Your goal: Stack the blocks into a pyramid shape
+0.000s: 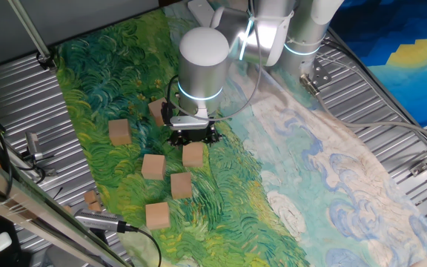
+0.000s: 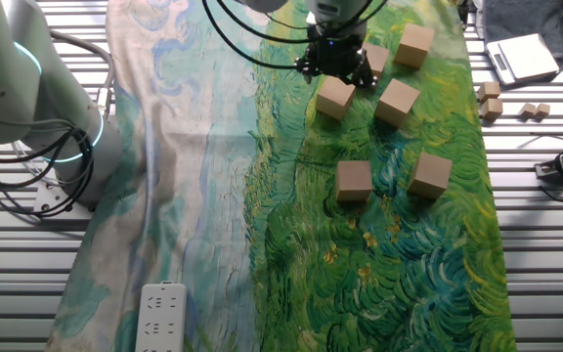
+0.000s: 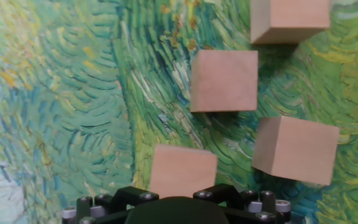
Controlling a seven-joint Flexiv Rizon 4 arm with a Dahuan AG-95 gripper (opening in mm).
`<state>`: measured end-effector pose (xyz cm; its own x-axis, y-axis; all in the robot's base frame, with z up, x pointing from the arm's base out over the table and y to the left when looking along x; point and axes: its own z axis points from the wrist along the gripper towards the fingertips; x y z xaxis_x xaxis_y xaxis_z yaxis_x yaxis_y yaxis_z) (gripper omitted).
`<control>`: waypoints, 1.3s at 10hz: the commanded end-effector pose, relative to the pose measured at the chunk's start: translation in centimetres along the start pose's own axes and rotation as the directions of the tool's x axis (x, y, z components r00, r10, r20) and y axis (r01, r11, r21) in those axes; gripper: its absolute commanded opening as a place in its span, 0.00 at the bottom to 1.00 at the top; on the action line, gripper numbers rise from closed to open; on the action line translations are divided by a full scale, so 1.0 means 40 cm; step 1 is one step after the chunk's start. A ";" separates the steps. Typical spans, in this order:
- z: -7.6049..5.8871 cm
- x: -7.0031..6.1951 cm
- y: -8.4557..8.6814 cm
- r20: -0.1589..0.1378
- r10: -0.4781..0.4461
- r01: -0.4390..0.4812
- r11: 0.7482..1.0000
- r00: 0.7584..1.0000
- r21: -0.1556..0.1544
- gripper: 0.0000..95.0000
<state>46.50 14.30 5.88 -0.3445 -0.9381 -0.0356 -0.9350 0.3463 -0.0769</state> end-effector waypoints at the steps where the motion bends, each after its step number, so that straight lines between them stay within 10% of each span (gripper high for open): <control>1: 0.004 0.001 -0.001 0.000 0.008 -0.008 1.000 1.000 0.000 1.00; 8: 0.043 0.006 0.004 0.004 0.016 -0.016 1.000 1.000 0.009 1.00; 9: 0.046 0.007 0.004 0.004 0.018 -0.018 1.000 1.000 0.009 0.80; 12: 0.054 0.008 0.006 0.004 0.036 -0.036 0.999 0.999 0.010 0.80; 13: 0.054 0.007 0.006 0.000 0.058 -0.058 0.998 0.998 0.011 0.40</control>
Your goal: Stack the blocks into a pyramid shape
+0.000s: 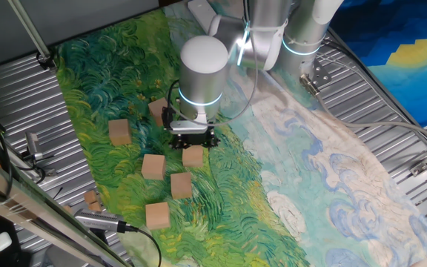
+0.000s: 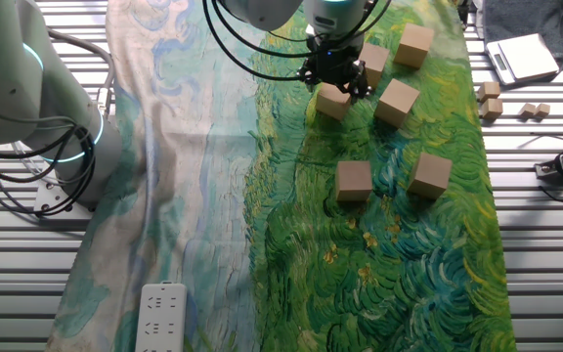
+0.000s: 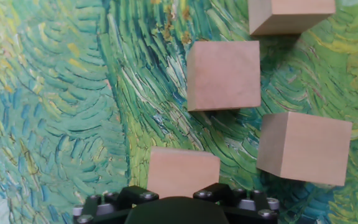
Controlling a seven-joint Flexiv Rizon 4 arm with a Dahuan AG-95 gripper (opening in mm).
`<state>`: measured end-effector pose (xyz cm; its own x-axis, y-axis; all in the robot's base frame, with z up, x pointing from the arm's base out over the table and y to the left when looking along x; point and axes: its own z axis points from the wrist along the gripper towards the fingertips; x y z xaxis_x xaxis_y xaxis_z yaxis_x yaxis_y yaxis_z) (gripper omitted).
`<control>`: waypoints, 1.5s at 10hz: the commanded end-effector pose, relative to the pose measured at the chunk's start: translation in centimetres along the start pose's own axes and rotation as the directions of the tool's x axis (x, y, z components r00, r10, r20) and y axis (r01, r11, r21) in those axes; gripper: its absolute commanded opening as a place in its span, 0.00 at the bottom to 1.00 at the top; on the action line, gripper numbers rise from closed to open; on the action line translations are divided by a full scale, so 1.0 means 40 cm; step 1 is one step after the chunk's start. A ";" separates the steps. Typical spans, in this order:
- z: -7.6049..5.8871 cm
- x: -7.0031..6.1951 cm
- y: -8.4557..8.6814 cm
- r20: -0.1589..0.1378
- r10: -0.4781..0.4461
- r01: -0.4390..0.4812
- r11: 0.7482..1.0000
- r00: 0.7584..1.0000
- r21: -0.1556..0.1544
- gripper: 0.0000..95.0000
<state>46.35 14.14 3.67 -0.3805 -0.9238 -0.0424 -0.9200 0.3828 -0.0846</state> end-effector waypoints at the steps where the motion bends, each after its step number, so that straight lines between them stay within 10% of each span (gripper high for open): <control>1: -0.002 -0.001 -0.001 -0.008 0.038 -0.038 0.999 0.999 0.003 0.00; 10: -0.038 0.003 -0.019 -0.025 0.020 -0.020 1.000 1.000 -0.012 0.00; 15: -0.092 0.071 -0.059 -0.011 -0.154 0.154 0.988 0.988 -0.020 0.00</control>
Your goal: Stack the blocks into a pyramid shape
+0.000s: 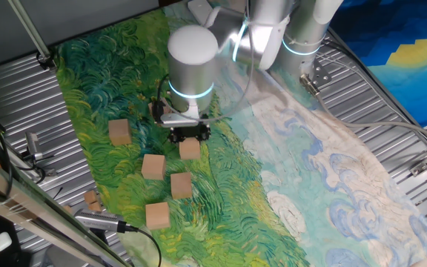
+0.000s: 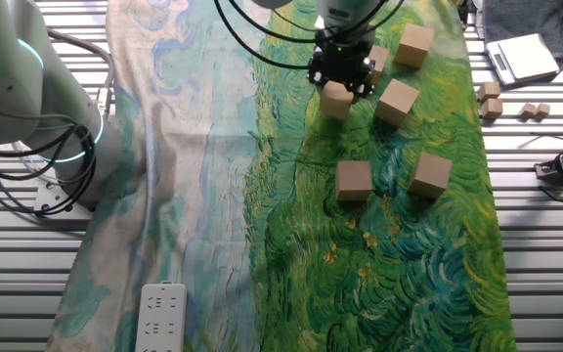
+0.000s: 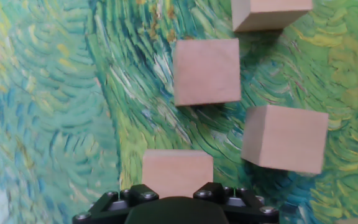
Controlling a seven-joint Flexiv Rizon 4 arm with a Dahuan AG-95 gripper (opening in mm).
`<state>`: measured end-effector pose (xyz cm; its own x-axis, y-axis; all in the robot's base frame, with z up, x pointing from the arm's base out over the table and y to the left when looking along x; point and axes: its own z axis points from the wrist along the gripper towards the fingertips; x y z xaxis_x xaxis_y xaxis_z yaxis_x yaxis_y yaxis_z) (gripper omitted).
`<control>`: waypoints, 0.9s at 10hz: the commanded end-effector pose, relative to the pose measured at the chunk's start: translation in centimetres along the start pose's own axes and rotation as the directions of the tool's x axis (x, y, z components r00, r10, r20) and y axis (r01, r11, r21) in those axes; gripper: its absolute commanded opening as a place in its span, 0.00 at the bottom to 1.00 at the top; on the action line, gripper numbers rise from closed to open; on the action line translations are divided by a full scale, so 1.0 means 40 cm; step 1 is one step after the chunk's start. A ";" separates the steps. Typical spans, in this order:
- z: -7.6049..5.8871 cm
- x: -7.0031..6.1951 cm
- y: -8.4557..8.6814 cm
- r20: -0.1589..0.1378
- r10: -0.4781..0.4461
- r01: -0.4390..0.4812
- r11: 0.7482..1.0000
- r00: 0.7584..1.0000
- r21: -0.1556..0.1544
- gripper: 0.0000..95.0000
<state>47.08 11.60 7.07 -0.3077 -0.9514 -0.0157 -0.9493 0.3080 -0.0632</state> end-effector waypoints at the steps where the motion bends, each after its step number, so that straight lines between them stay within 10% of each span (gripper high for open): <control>1: -0.022 0.054 -0.018 0.000 -0.134 0.134 0.991 0.991 0.007 0.00; 9: -0.024 0.162 -0.033 -0.019 -0.230 0.231 0.973 0.973 0.011 0.00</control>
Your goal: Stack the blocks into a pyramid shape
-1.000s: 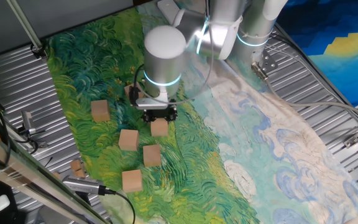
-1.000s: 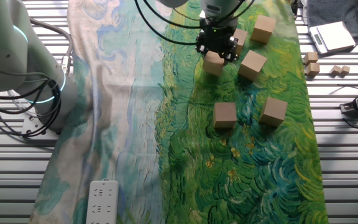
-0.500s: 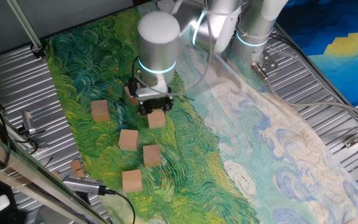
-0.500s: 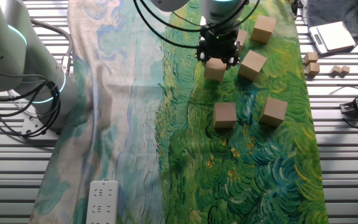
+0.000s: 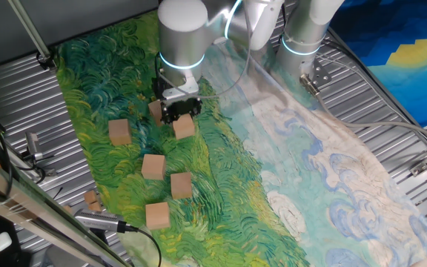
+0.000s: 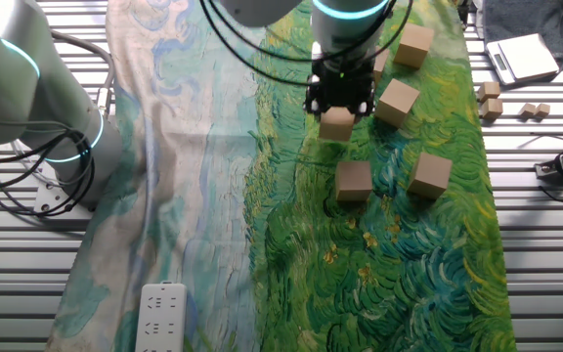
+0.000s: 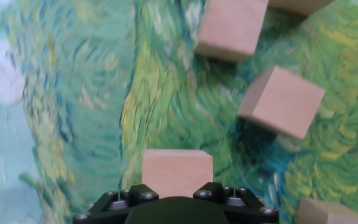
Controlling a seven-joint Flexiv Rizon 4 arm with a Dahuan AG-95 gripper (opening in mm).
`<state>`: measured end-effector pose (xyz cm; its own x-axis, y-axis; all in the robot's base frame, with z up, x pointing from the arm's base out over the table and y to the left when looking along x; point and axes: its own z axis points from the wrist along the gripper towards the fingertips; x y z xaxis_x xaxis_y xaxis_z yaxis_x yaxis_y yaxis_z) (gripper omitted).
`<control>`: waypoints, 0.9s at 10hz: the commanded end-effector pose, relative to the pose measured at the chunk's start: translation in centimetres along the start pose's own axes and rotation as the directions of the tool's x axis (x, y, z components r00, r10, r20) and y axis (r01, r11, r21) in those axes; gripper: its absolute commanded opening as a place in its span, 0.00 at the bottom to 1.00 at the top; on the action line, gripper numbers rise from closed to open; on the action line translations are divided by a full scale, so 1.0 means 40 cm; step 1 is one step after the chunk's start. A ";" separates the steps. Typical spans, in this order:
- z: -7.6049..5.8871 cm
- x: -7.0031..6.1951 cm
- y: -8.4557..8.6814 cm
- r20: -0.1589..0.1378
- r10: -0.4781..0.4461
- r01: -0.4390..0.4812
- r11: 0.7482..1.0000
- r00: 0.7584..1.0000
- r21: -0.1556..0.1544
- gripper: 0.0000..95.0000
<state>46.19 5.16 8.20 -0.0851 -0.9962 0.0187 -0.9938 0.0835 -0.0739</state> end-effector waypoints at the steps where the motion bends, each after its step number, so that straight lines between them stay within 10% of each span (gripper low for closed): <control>1: 0.004 0.007 -0.002 0.001 -0.008 0.008 1.000 1.000 0.003 0.00; 9: 0.006 0.008 -0.002 0.007 -0.008 0.008 1.000 1.000 0.001 0.00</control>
<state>46.26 4.92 7.94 -0.0790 -0.9968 0.0100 -0.9943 0.0781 -0.0732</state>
